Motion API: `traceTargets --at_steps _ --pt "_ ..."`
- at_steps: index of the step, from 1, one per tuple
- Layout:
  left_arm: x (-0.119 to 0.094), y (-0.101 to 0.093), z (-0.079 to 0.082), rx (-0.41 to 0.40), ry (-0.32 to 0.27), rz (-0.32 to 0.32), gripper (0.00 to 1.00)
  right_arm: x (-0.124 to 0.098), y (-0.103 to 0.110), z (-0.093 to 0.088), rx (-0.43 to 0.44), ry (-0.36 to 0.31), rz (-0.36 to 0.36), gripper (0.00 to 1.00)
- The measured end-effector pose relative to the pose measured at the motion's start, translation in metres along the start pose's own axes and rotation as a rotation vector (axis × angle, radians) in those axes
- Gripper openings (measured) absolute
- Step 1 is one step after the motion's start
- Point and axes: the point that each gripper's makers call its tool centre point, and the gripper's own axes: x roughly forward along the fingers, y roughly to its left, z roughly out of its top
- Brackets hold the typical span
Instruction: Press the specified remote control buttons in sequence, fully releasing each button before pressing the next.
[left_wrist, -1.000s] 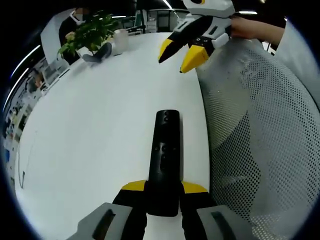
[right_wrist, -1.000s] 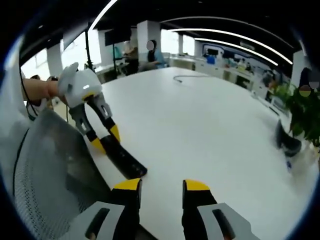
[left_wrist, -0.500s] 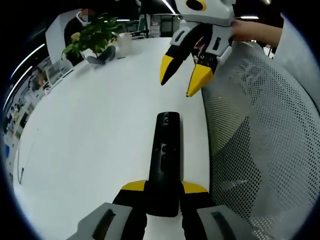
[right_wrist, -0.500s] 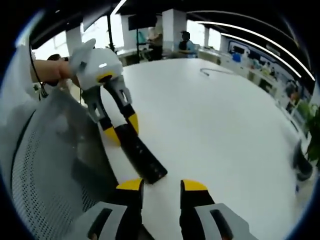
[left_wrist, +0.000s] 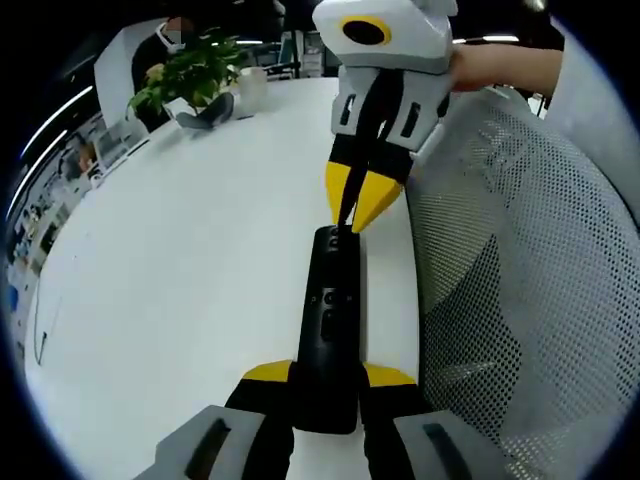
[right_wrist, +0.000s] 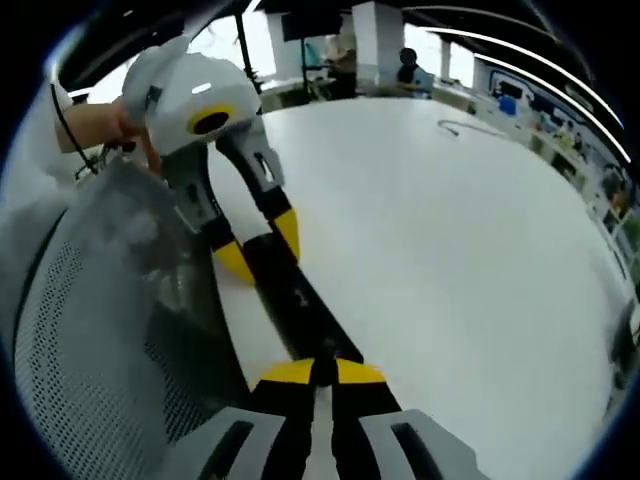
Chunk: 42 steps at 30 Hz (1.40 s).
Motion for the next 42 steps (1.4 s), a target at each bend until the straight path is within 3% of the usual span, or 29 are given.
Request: traceTargets --at_steps 6,17,25,31,39,42 --pt "0.0 0.0 0.0 -0.013 -0.021 0.006 0.24 0.001 0.003 0.004 0.028 -0.023 0.015 0.0" --pt "0.0 0.0 0.0 -0.05 -0.074 0.031 0.24 0.004 0.016 -0.017 -0.059 0.078 0.023 0.0" --pt "-0.001 -0.001 0.0 -0.067 -0.132 0.048 0.24 0.0 0.012 -0.014 -0.068 0.065 0.002 0.0" --pt "-0.001 -0.002 0.0 -0.041 -0.158 0.032 0.24 -0.005 0.004 -0.001 -0.038 0.008 -0.007 0.0" --pt "-0.002 -0.007 0.0 0.055 -0.158 -0.04 0.24 -0.005 -0.005 -0.001 -0.071 0.033 -0.021 0.0" --pt "-0.003 -0.007 0.0 0.074 -0.147 -0.057 0.24 -0.002 -0.001 -0.002 -0.086 0.054 0.006 0.0"
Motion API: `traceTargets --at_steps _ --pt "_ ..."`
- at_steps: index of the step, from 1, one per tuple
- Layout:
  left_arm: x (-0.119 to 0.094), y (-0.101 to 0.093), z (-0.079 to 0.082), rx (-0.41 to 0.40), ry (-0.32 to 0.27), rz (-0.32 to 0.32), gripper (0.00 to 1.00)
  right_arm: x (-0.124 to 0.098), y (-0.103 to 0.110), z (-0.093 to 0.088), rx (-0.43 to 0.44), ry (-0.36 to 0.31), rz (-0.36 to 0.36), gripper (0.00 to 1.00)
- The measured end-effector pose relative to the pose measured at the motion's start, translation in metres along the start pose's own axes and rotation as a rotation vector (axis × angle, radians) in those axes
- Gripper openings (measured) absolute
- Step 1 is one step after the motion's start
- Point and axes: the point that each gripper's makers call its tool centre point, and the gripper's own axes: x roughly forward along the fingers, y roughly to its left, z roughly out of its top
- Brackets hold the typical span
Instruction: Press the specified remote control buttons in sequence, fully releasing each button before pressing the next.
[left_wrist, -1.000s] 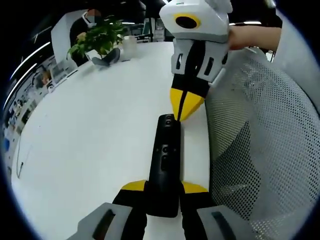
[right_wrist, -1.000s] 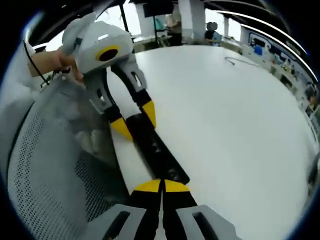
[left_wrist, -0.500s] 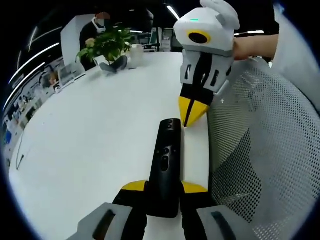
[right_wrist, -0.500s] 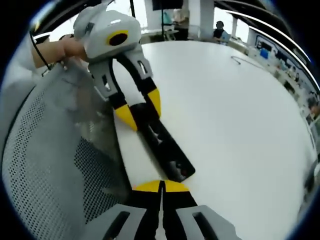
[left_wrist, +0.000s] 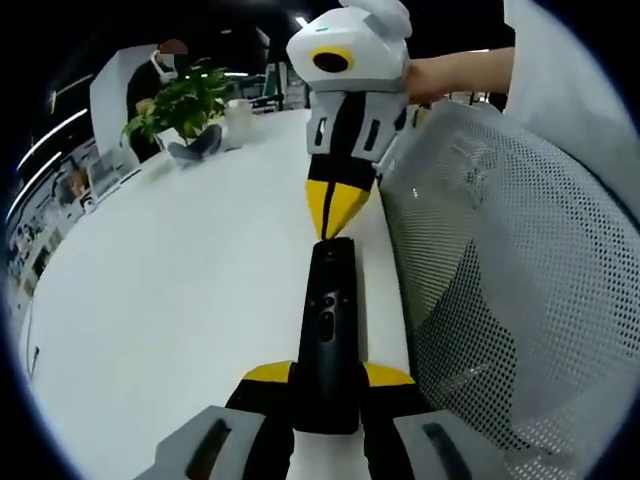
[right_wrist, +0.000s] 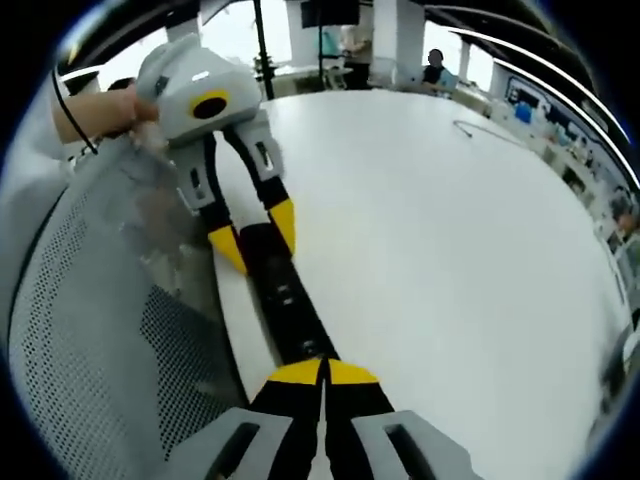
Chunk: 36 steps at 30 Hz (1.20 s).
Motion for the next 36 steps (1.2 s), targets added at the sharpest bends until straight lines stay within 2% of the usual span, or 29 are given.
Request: traceTargets --at_steps 2,3,13,16,19,21,24,26,27,31,32,36 --pt "0.0001 0.0 -0.0001 0.006 0.01 -0.008 0.24 0.0029 0.0047 -0.0045 -0.027 0.032 0.02 0.0" --pt "0.0003 -0.0002 -0.0002 0.008 0.014 -0.008 0.24 0.0015 0.0023 -0.0019 -0.06 0.023 0.007 0.0" --pt "0.0017 -0.0016 0.0006 0.008 0.072 -0.01 0.25 0.0019 0.0078 -0.0054 -0.14 0.11 0.04 0.0" --pt "0.0013 -0.0017 -0.0001 0.002 0.085 -0.012 0.25 0.0023 0.0073 -0.0055 -0.188 0.136 0.025 0.0" --pt "0.0013 -0.0027 0.001 -0.044 0.089 -0.022 0.28 0.003 0.0072 -0.006 -0.21 0.147 0.008 0.0" --pt "0.0019 -0.0022 0.0014 -0.054 0.098 -0.016 0.28 0.0028 0.0071 -0.0065 -0.217 0.145 -0.001 0.0" --pt "0.0027 0.0005 -0.0002 -0.013 0.131 0.013 0.25 0.0019 0.0063 -0.0074 -0.229 0.119 -0.017 0.0" --pt "0.0037 -0.0021 0.0003 0.027 0.141 -0.002 0.24 0.0019 0.0057 -0.0064 -0.184 0.082 -0.02 0.0" --pt "0.0038 -0.0016 0.0002 -0.002 0.151 0.003 0.24 0.0013 0.0052 -0.0065 -0.172 0.064 -0.02 0.0" --pt "0.0036 -0.0018 -0.0009 0.01 0.166 0.004 0.24 0.0003 0.0054 -0.0062 -0.125 0.014 -0.01 0.0" --pt "0.0035 -0.002 -0.0011 0.012 0.168 0.006 0.24 0.0001 0.0058 -0.0059 -0.084 -0.002 -0.008 0.0" --pt "0.0036 -0.0015 -0.0012 0.005 0.182 0.009 0.24 -0.0015 0.0075 -0.0073 -0.079 0.005 -0.003 0.0"
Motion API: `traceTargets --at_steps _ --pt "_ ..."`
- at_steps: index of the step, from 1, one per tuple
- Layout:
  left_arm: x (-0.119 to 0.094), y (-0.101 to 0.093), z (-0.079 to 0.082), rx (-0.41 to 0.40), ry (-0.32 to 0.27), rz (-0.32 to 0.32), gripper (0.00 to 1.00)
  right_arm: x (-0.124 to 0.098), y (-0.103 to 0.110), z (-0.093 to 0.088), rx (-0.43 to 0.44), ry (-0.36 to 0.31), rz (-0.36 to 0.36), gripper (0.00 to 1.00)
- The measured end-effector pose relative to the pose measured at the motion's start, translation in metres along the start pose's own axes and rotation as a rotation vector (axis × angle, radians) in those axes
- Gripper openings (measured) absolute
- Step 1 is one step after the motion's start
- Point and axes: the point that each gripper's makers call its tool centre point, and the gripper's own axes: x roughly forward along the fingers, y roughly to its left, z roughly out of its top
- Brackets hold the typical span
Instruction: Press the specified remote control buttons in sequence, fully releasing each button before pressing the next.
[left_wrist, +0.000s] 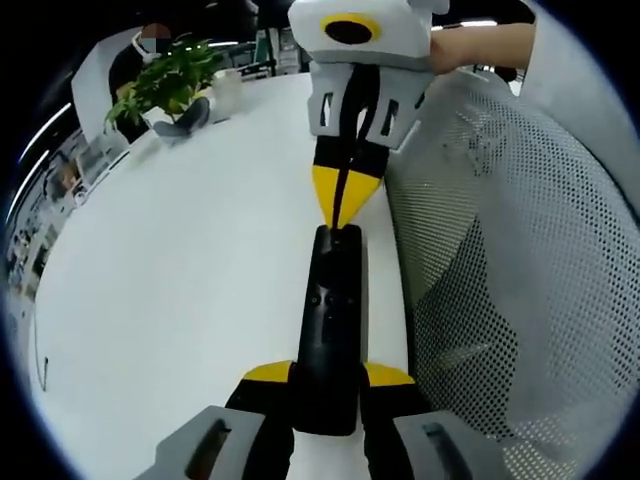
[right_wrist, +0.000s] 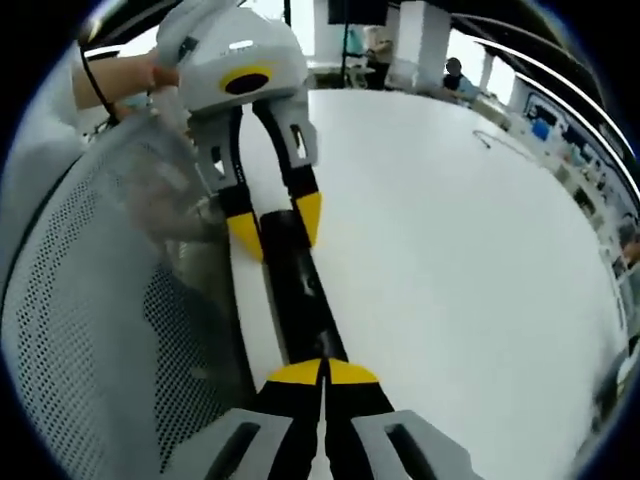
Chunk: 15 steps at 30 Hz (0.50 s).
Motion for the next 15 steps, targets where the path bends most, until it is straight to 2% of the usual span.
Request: traceTargets --at_steps 5,7,9,11,15 --pt "-0.0002 0.0005 -0.0007 -0.006 0.001 -0.004 0.24 0.0013 0.0017 0.0 -0.089 0.04 -0.008 0.0" --pt "-0.0002 0.0006 -0.0008 -0.007 -0.002 -0.006 0.24 0.0021 0.0022 -0.0005 -0.207 0.09 0.007 0.0" --pt "-0.0002 0.0004 -0.0008 -0.005 -0.002 -0.006 0.24 0.0032 0.0024 -0.0007 -0.286 0.131 0.018 0.0" --pt "-0.0002 0.0004 -0.0008 -0.003 -0.003 -0.006 0.24 0.0038 0.0026 -0.0003 -0.319 0.166 0.029 0.0" --pt "-0.0007 0.0003 -0.0012 -0.003 -0.008 -0.008 0.24 0.0042 0.0013 0.0007 -0.289 0.178 0.029 0.0"
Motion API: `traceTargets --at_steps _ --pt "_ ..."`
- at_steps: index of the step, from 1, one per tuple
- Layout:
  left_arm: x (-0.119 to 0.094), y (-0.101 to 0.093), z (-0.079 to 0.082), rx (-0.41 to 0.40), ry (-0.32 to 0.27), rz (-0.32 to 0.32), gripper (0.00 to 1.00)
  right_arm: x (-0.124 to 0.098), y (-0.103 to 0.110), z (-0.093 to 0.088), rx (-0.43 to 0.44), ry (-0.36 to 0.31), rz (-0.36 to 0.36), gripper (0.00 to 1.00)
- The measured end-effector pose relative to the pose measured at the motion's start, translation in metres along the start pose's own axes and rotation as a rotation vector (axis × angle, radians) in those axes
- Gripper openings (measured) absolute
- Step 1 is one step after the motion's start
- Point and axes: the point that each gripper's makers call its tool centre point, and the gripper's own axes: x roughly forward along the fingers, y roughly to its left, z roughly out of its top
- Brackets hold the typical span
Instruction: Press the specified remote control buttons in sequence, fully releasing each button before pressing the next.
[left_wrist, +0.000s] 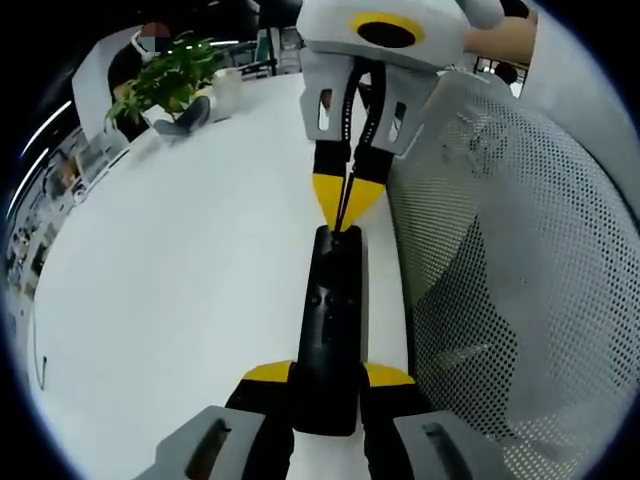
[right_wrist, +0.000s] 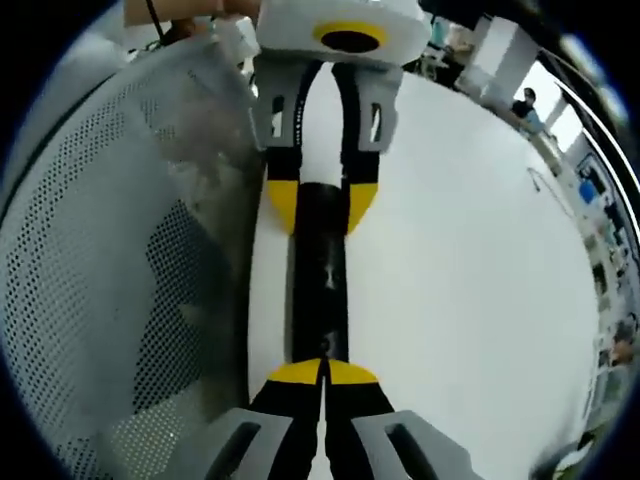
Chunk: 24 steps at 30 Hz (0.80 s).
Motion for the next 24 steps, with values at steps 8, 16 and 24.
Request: traceTargets --at_steps 8,16,24 --pt "0.0 0.0 0.0 -0.021 -0.005 0.009 0.24 -0.005 -0.001 -0.002 0.27 -0.174 -0.013 0.0" --pt "-0.001 0.0 0.0 -0.02 -0.008 0.014 0.24 0.001 0.0 0.012 0.202 -0.162 -0.035 0.0" --pt "0.0 0.0 0.0 -0.012 -0.004 0.011 0.24 0.002 -0.001 0.012 0.16 -0.109 -0.008 0.0"
